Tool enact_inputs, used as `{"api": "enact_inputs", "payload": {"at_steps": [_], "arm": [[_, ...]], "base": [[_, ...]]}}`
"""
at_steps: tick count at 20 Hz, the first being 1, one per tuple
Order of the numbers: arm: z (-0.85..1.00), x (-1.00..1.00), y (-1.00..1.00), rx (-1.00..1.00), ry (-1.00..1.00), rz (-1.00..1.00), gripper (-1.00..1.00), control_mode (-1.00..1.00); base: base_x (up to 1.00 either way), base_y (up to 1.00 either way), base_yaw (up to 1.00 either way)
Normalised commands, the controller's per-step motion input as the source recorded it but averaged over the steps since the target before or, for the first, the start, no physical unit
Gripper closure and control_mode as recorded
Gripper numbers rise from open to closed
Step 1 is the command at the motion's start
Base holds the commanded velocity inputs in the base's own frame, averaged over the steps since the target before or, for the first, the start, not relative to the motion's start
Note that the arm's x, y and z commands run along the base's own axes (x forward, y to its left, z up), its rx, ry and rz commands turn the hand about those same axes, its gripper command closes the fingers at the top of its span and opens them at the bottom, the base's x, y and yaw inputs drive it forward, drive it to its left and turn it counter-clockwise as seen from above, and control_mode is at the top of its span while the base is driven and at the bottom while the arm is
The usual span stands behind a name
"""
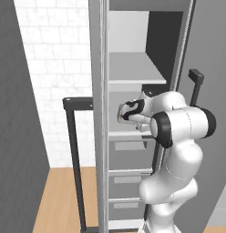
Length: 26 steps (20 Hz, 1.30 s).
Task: Take the meat container that has the chicken drumstick and place it on the second highest rack of the freezer. Then take the vegetable container that has the bell pepper and squash and place it on the highest rack of the freezer.
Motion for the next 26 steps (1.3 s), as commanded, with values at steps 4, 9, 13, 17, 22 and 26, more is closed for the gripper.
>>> {"api": "enact_inputs", "payload": {"at_steps": [4,9,13,17,22,26], "arm": [[0.00,-0.48,0.11,0.00,-0.03,0.00,-1.00,-1.00],[0.20,-0.68,0.08,0.00,-0.01,0.00,-1.00,-1.00],[0.37,-0.76,0.04,0.00,0.00,0.00,-1.00,-1.00],[0.53,-0.72,0.00,0.00,0.00,0.00,-1.00,-1.00],[0.65,-0.79,0.00,0.00,0.00,-0.01,-1.00,-1.00],[0.85,-0.74,0.00,0.00,0.04,-0.01,-1.00,-1.00]], "base": [[0.00,0.00,0.00],[0.00,0.00,0.00],[0.00,0.00,0.00],[0.00,0.00,0.00],[0.00,0.00,0.00],[0.00,0.00,0.00]]}}
